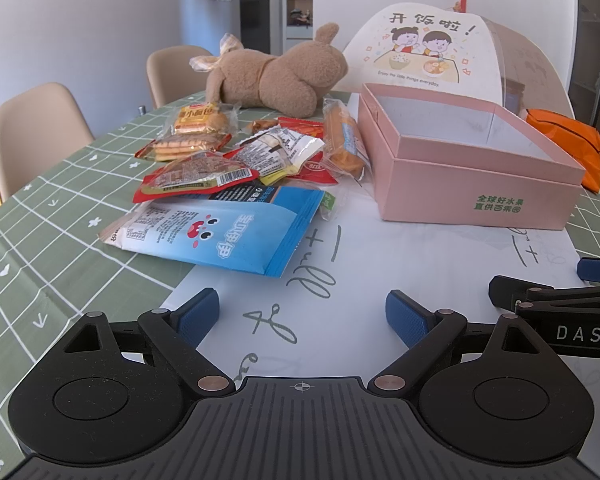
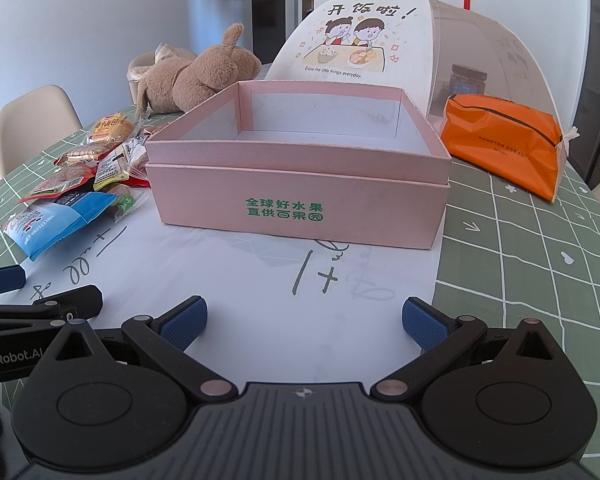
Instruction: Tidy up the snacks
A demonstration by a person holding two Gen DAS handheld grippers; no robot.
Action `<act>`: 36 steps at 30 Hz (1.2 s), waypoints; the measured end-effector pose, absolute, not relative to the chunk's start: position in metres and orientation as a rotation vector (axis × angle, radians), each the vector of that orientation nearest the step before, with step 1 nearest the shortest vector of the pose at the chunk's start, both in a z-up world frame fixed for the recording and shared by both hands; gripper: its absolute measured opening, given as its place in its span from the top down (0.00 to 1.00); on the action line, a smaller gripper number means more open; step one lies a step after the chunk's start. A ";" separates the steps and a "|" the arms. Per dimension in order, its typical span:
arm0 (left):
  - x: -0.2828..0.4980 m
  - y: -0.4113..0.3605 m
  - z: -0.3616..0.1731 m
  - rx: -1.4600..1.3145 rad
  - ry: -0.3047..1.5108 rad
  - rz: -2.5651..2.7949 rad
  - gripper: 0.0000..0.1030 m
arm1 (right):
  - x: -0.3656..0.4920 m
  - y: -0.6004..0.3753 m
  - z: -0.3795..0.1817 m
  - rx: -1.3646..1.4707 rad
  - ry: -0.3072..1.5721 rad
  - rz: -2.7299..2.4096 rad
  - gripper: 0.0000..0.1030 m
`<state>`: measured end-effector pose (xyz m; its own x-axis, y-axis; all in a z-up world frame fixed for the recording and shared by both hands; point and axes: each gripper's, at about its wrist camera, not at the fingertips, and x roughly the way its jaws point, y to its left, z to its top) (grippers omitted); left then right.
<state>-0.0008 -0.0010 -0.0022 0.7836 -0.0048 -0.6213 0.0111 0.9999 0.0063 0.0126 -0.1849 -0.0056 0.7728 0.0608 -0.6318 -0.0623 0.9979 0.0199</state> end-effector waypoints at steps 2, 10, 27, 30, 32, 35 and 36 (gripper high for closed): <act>-0.001 -0.001 -0.003 0.010 0.670 -0.009 0.08 | 0.013 -0.185 -0.006 -0.002 0.684 0.067 0.00; -0.001 -0.002 -0.004 0.010 0.670 -0.009 0.08 | 0.013 -0.185 -0.005 -0.003 0.685 0.067 0.00; -0.003 -0.001 -0.006 -0.016 0.669 -0.007 0.11 | 0.013 -0.183 -0.007 -0.003 0.685 0.067 0.00; -0.001 0.019 0.003 -0.094 0.714 -0.015 0.15 | 0.014 -0.183 -0.007 -0.003 0.684 0.068 0.00; 0.008 0.031 0.012 -0.166 0.749 0.016 0.19 | 0.015 -0.183 -0.007 -0.008 0.692 0.083 0.00; 0.026 0.066 0.026 -0.327 0.770 0.098 0.21 | 0.026 -0.186 0.001 -0.014 0.781 0.109 0.00; 0.035 0.077 0.030 -0.374 0.782 0.113 0.21 | 0.030 -0.185 0.003 -0.011 0.811 0.101 0.00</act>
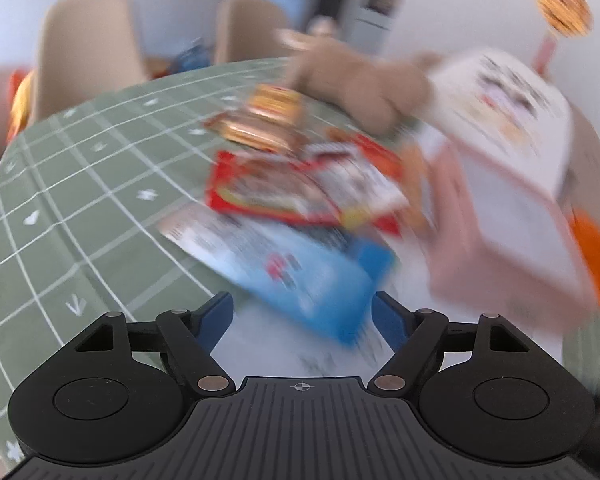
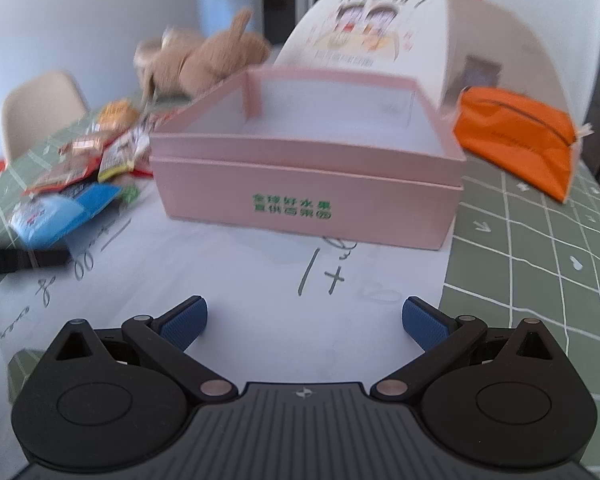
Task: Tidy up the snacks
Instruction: 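Grasp the white snack packet with the right tool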
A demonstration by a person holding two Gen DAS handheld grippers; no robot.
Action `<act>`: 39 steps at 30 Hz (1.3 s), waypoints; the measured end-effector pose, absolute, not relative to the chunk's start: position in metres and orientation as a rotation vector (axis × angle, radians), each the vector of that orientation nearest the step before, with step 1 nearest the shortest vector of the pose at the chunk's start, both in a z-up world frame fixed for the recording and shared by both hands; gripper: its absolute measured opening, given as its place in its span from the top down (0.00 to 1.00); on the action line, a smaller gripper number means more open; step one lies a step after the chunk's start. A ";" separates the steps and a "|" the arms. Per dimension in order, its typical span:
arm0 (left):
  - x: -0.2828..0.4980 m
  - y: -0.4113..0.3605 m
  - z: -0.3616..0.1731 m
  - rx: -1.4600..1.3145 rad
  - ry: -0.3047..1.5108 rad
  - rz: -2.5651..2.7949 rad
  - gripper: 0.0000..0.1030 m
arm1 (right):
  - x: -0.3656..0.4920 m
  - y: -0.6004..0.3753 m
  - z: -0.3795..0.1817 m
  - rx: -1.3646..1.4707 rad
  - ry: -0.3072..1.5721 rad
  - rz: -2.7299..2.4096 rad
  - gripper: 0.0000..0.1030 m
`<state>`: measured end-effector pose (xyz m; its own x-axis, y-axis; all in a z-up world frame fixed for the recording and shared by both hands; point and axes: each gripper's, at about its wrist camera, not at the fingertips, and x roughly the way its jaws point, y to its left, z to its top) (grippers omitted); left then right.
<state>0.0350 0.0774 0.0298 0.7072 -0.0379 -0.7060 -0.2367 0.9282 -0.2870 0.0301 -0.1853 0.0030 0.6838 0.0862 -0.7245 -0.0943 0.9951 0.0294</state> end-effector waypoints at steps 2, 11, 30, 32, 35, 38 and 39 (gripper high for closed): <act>0.055 0.090 0.034 -0.391 0.813 0.119 0.21 | 0.037 -0.183 0.007 -0.005 0.863 0.074 0.00; 0.140 0.113 0.064 -0.140 0.843 0.067 0.28 | 0.059 -0.175 0.011 -0.027 0.971 0.087 0.00; 0.130 0.171 0.040 -0.119 0.854 0.007 0.82 | 0.058 -0.078 0.062 -0.191 0.790 0.430 0.11; 0.113 0.183 0.040 -0.155 0.845 0.021 0.79 | 0.061 -0.062 0.063 -0.196 0.776 0.479 0.11; 0.090 0.199 0.044 -0.241 0.842 0.045 0.77 | 0.073 -0.033 0.065 -0.245 0.725 0.524 0.13; 0.067 0.205 0.046 -0.306 0.864 0.058 0.77 | 0.102 -0.004 0.064 -0.278 0.698 0.501 0.13; 0.059 0.205 0.047 -0.326 0.877 0.046 0.77 | 0.118 0.007 0.061 -0.286 0.699 0.477 0.13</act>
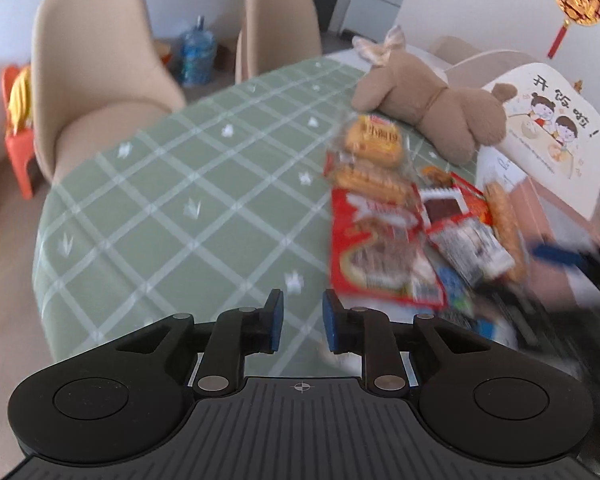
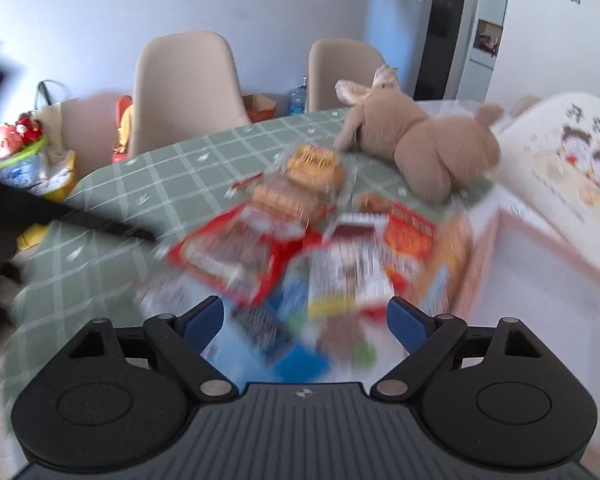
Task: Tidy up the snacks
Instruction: 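Grasp the white snack packet with the right tool, then grasp the clear cookie packet with blue label with left tool while right holds white packet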
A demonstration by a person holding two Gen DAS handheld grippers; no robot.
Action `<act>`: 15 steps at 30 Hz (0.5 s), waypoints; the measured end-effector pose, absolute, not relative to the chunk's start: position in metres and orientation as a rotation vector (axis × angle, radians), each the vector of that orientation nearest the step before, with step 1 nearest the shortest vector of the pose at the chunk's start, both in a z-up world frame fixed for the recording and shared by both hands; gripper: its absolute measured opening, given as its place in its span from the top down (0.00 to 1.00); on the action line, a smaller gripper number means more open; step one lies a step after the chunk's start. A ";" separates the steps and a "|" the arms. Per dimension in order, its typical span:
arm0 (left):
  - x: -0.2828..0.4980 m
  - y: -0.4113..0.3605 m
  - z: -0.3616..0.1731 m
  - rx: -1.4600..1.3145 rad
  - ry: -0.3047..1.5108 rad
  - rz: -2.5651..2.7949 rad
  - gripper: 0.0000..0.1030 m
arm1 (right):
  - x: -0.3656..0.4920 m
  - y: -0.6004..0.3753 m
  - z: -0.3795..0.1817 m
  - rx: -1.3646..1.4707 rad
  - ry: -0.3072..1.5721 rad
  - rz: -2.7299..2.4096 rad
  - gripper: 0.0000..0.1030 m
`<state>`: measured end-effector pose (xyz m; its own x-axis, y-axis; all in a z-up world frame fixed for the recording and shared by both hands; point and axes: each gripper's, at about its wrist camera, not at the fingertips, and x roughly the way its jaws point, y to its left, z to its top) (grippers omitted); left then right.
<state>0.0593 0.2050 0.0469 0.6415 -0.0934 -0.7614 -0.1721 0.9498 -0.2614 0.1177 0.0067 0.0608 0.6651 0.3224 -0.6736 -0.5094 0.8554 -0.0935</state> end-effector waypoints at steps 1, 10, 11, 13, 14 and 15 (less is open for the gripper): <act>0.053 0.203 0.047 -0.340 0.885 0.028 0.77 | 0.129 0.013 0.058 -0.292 0.704 0.456 0.13; 0.024 0.173 0.029 -0.470 0.932 -0.094 0.77 | 0.142 0.012 0.028 -0.218 0.854 0.482 0.51; 0.027 0.169 0.028 -0.464 0.935 -0.079 0.77 | 0.130 0.005 0.027 -0.202 0.862 0.494 0.51; 0.030 0.163 0.027 -0.446 0.944 -0.054 0.76 | 0.103 -0.013 0.027 -0.168 0.874 0.510 0.51; 0.034 0.157 0.029 -0.419 0.939 -0.048 0.76 | 0.089 -0.022 0.029 -0.161 0.876 0.510 0.51; 0.035 0.152 0.032 -0.389 0.925 -0.045 0.76 | 0.077 -0.032 0.030 -0.148 0.881 0.507 0.51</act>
<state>0.0348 0.1515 0.0323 0.6057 -0.2037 -0.7692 -0.1273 0.9294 -0.3464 0.0771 -0.0319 0.0296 0.5273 0.3629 -0.7682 -0.4820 0.8724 0.0813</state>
